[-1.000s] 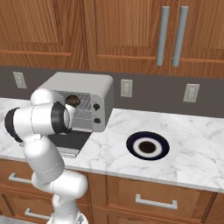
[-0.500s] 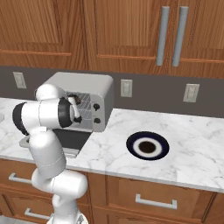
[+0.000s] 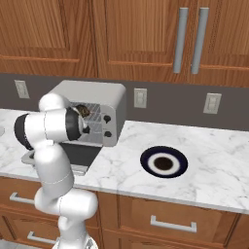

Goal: Open the toaster oven door. Place the bread on the top rack in the toaster oven and place the steak on the bottom rack.

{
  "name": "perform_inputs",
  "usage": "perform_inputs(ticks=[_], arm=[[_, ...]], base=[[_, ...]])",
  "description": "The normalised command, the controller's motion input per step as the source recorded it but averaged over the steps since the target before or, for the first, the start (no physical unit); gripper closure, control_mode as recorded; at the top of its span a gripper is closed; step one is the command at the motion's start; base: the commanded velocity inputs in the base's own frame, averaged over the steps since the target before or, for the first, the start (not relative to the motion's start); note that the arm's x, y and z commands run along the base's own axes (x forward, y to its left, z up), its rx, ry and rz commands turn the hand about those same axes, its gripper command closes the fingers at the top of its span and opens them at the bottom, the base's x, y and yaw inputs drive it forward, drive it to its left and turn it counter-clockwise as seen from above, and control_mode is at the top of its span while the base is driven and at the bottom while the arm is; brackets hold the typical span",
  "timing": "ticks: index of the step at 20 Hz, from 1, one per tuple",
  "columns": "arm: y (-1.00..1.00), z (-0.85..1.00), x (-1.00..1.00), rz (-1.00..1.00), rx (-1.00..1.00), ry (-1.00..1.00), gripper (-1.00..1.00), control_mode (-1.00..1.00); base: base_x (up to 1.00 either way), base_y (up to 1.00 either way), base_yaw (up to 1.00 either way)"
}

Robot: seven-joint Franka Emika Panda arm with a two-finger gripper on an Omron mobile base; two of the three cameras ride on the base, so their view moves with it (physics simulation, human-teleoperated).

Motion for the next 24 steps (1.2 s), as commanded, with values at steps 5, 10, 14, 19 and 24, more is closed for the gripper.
perform_inputs(ticks=[5,10,14,19,24], arm=[[0.0,-0.68,0.37,0.0,0.0,0.37,-1.0,-1.0],[0.0,-0.52,0.06,0.0,-0.03,0.4,-1.0,-1.0],[0.0,-0.25,0.57,0.0,-0.01,0.13,-1.0,-1.0],[0.0,-0.72,0.0,0.0,-0.05,0.2,-1.0,-1.0],[0.0,-0.47,-0.94,0.0,-0.08,0.25,-1.0,-1.0]], base=[[0.0,0.0,0.0],[0.0,0.0,0.0],[0.0,0.0,0.0],[0.0,0.0,0.0],[0.0,0.0,0.0]])
